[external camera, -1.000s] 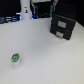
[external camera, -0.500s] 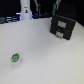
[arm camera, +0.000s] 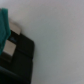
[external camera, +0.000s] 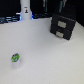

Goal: Open the kcup holder, insert the kcup into the holder, and close the kcup holder

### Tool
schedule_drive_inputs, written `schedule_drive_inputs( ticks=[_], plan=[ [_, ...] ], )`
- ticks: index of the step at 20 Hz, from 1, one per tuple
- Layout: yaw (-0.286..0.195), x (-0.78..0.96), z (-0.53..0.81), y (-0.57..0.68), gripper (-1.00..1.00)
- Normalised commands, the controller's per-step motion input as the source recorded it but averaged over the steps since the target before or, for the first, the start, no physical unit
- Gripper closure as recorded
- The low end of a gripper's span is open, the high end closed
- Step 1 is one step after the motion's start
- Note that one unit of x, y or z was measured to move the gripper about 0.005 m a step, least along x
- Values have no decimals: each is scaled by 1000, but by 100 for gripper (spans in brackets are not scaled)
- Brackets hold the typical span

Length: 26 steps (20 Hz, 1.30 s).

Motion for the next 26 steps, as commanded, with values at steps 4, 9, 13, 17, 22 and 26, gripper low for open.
schedule_drive_inputs(
  ticks=[4, 9, 13, 17, 22, 26],
  plan=[
    [-173, -358, -71, 693, -100],
    [-168, -336, -173, 700, -100],
    [-183, -346, -310, 631, -100],
    [-185, -353, -371, 576, -100],
    [-168, -342, -416, 430, -100],
    [-123, -261, -451, 235, -100]
  ],
)
